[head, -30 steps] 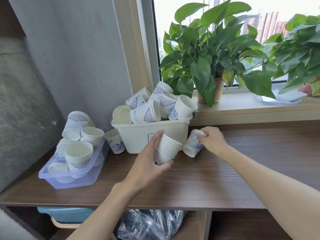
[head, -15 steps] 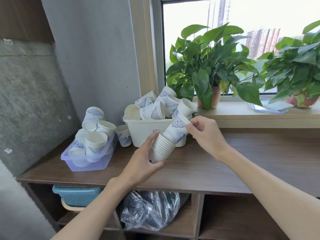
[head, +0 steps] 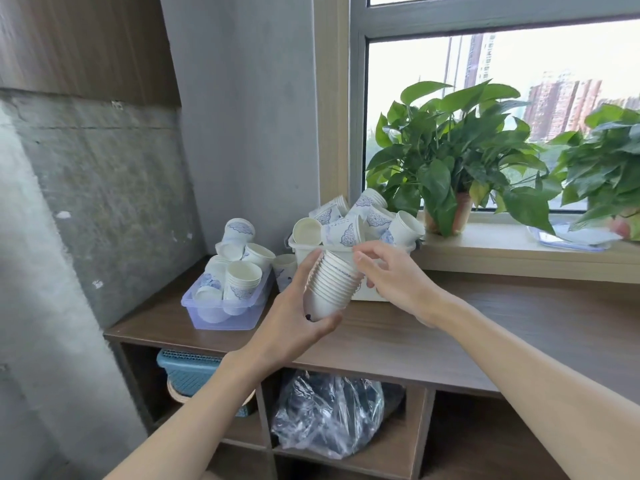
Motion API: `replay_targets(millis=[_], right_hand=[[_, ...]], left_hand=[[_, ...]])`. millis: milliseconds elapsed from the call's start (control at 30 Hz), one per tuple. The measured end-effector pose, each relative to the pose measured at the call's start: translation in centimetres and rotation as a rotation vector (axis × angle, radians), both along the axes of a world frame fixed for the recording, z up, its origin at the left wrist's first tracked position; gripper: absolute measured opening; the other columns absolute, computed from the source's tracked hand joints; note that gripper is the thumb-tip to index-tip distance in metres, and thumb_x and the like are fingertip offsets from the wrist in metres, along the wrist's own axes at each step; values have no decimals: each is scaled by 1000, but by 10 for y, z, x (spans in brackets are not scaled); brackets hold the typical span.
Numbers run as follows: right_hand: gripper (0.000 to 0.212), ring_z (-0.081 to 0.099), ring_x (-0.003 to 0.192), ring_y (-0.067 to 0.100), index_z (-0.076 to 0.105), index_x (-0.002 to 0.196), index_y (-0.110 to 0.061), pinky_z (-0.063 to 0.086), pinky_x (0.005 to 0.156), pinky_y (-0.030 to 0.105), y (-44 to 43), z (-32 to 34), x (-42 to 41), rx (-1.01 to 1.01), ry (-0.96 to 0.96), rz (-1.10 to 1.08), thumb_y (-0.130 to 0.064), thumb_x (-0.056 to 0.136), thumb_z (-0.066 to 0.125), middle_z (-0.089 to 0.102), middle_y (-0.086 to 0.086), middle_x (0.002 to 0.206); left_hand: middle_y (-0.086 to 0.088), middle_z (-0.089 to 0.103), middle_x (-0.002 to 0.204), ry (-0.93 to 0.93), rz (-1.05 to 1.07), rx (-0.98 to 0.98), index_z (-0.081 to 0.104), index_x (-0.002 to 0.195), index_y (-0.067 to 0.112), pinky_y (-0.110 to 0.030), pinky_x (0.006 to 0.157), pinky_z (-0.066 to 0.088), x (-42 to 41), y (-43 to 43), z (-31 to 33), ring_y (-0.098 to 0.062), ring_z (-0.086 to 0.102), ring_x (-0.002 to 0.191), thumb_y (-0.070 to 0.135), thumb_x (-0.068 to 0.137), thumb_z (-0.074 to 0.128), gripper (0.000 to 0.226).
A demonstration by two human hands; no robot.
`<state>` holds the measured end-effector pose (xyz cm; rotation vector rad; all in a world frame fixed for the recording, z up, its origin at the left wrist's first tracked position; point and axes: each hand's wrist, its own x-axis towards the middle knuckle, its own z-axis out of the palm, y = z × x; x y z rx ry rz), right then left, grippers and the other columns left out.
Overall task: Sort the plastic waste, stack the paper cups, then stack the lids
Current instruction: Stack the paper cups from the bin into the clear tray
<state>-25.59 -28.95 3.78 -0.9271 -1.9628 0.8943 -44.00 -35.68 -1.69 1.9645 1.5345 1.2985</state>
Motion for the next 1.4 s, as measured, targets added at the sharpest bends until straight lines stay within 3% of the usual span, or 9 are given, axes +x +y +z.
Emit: replay_targets(millis=[200,367,500,633,833,967,1067,1267,1400], right_hand=[[32,53,66,-15,64,119,-12,39,55,6,-4,0,-18,16,-70,107,-31,102,45,58,-19,88],[27,53,66,-18,64,114,-18,38,58,2,3,-10,-33,22,-182,153,-32,101,45,59,-22,82],[27,55,75,-3,64,112,-13,38,62,3,16,-25,-57,17,-236,120,-28,103,43,57,-19,85],[30,54,101,11,58,125,-14,39,89,24,42,-46,-90,34,-342,74,-28,100,49,61,-4,120],[40,48,93,14,46,135,-11,31,77,16,80,-69,-145,149,-378,87,-15,96,51,47,6,131],[50,43,127,25,39,142,-10,37,103,32,106,-79,-170,169,-444,3,-14,93,50,42,9,144],[56,39,133,28,34,146,-8,34,109,35,118,-85,-182,151,-481,-2,-13,92,51,41,12,147],[29,52,113,32,57,117,-2,41,90,33,124,-87,-195,211,-440,-45,-3,89,52,58,17,122],[13,55,88,36,63,84,7,38,70,37,120,-86,-195,246,-387,-88,8,79,51,59,16,85]], left_hand=[[57,31,131,-7,-3,34,18,153,49,-2,98,36,-8,-6,2,19,39,128,18,83,79,97],[37,44,136,-44,21,1,24,146,57,-8,80,50,-25,-9,-11,10,55,110,15,81,79,94],[37,45,134,-110,134,-54,22,144,58,-3,85,42,-47,-15,-30,15,51,114,20,80,78,94],[33,48,135,-158,216,-86,20,146,58,-15,94,44,-73,-20,-46,11,53,117,22,80,78,95],[36,53,124,-178,278,-91,19,142,63,-8,85,47,-105,-24,-58,10,58,109,18,82,79,96],[40,56,117,-202,290,-90,19,137,68,-12,87,50,-120,-21,-61,6,61,109,15,82,80,98],[38,56,120,-201,283,-91,18,139,67,-20,92,51,-125,-17,-61,3,61,110,16,82,80,98],[24,55,132,-223,282,-86,17,142,64,-22,96,50,-128,-14,-62,1,59,114,17,81,80,99],[25,54,132,-220,277,-87,17,142,64,-21,95,50,-129,-15,-63,2,59,115,17,82,80,99]])
